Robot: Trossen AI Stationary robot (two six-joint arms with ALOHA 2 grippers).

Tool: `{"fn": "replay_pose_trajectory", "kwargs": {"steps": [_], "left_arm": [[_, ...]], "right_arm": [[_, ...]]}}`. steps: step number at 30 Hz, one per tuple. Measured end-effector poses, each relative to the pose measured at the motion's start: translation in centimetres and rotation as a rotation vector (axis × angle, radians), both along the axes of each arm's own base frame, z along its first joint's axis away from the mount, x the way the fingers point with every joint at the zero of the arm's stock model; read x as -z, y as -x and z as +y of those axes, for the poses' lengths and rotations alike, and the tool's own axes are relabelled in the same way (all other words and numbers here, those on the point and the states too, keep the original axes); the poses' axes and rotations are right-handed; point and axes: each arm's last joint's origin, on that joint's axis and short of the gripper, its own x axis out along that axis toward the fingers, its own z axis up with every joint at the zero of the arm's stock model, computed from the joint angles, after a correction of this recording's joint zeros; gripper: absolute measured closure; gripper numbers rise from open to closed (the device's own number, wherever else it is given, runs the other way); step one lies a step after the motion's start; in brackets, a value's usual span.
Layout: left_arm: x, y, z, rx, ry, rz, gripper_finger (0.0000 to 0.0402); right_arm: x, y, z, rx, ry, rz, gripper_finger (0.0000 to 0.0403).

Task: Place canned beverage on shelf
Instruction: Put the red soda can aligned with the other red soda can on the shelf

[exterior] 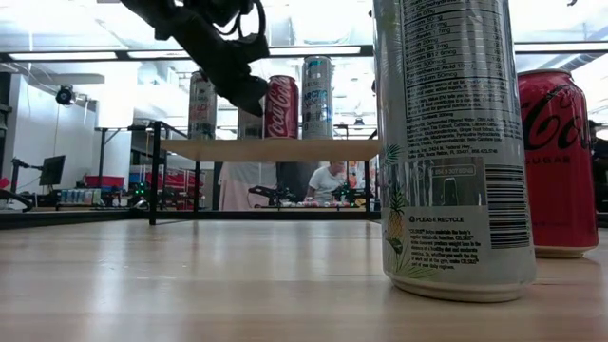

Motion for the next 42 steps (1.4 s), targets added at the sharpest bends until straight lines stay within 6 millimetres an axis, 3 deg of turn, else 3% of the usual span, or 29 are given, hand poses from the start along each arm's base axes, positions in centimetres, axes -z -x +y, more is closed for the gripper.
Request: {"fn": "replay_pose_trajectory", "kwargs": {"steps": [8, 12, 14, 19, 29, 36, 38, 42], "left_arm": [[-1.0, 1.0, -0.5, -0.018, -0.015, 0.024, 0.0402], [-1.4, 1.4, -1.6, 0.339, 0.172, 0.027, 0.0402], [-1.5, 1.1, -1.8, 0.439, 0.193, -0.004, 0.0402], [-1.5, 0.4, -0.9, 0.345, 0.100, -0.028, 0.0402], [-0.9, 0.2, 1.5, 0.229, 0.079, -0.063, 0.0401], [-0.9, 0.5, 2.1, 0.123, 0.053, -0.073, 0.0401], [-0.8, 0.5, 2.0, 0.147, 0.072, -0.066, 0.0401], [-0.5, 0.0, 1.4, 0.359, 0.202, -0.100, 0.0401]], "right_arm": [[0.1, 0.1, 0.0, -0.001, 0.000, 0.013, 0.0026], [0.1, 0.1, 0.0, -0.001, 0.000, 0.014, 0.0026], [0.1, 0.1, 0.0, 0.000, 0.000, 0.015, 0.0026], [0.1, 0.1, 0.0, 0.000, 0.000, 0.015, 0.0026], [0.1, 0.1, 0.0, -0.002, 0.003, 0.016, 0.0026], [0.1, 0.1, 0.0, -0.001, 0.002, 0.016, 0.0026], [0.1, 0.1, 0.0, 0.000, 0.001, 0.016, 0.0026], [0.2, 0.1, 0.0, 0.000, 0.000, 0.019, 0.0026]]}}
